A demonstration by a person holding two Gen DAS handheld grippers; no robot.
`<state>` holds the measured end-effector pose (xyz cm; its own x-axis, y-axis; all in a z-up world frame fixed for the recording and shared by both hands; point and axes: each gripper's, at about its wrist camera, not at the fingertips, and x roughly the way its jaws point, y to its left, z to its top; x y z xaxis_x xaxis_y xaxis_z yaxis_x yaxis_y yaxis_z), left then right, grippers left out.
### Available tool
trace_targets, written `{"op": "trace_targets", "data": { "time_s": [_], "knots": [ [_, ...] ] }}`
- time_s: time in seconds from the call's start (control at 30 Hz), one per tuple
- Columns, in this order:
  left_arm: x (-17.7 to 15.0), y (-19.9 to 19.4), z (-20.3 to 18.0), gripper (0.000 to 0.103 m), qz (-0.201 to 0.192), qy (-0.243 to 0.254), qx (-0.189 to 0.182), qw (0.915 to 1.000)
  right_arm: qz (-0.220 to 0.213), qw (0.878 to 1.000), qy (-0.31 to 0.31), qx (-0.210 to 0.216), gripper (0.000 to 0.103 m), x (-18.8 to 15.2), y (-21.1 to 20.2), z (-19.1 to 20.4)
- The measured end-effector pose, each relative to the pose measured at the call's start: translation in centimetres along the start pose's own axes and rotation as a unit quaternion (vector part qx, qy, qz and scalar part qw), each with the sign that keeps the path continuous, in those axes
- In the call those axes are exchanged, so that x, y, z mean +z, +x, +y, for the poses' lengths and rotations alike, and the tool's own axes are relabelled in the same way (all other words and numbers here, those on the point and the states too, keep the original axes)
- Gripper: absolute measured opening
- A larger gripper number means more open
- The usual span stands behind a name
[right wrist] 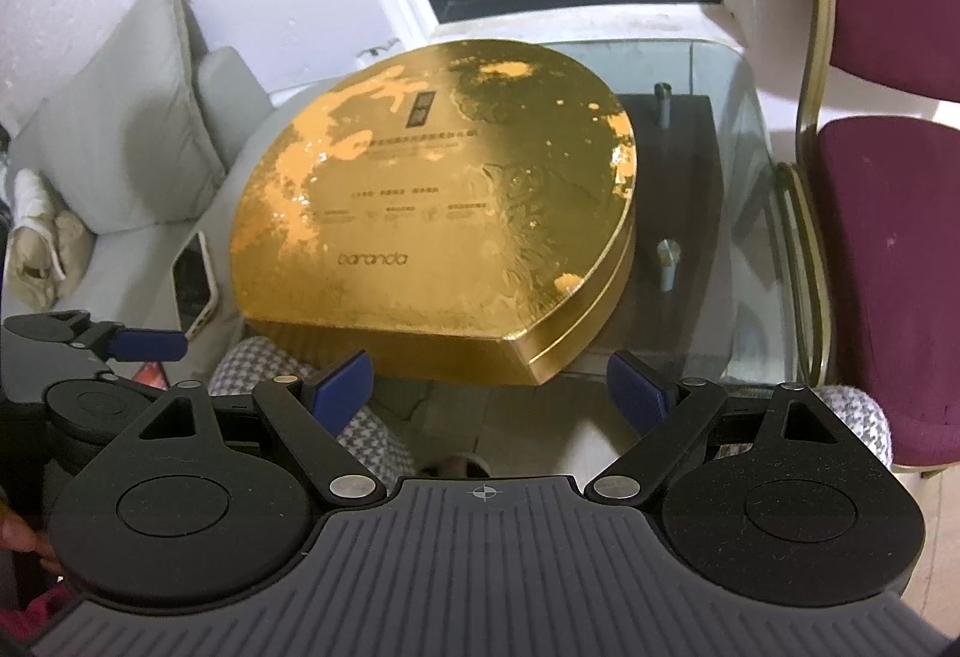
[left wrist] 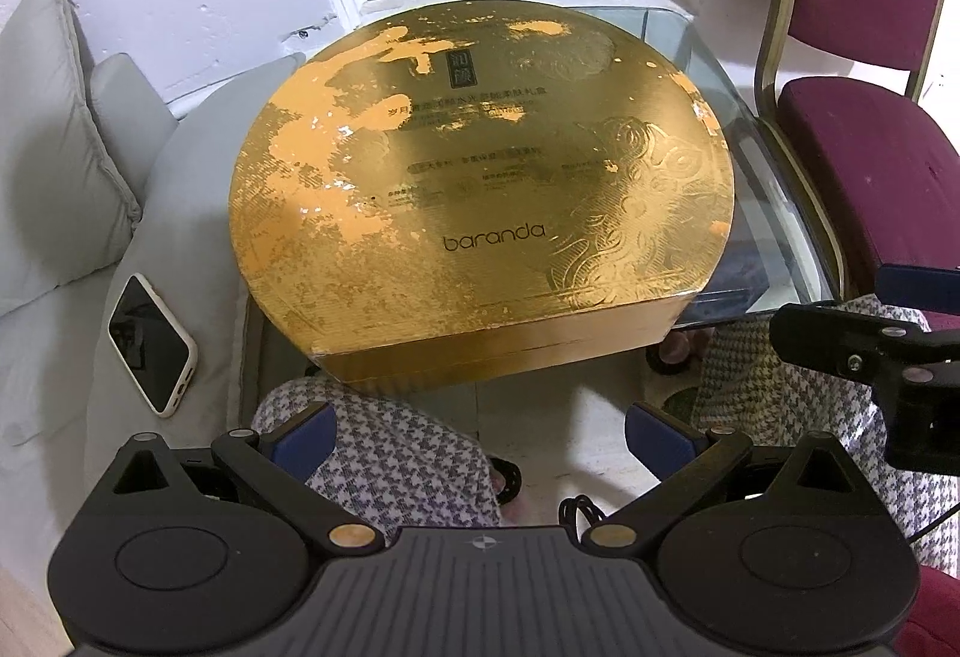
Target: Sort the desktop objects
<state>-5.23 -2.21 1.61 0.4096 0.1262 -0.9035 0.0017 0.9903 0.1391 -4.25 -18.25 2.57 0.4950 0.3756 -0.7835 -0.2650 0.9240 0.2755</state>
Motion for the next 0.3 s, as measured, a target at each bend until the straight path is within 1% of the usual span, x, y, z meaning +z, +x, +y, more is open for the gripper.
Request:
{"op": "trace_targets", "data": {
  "time_s": [0.3],
  "knots": [
    [0.21,0.26,-0.01,0.102,0.000,-0.004,-0.003,1.0000,0.002,1.000,0.006,0.004,0.089,-0.10,0.37,-0.41]
  ]
}}
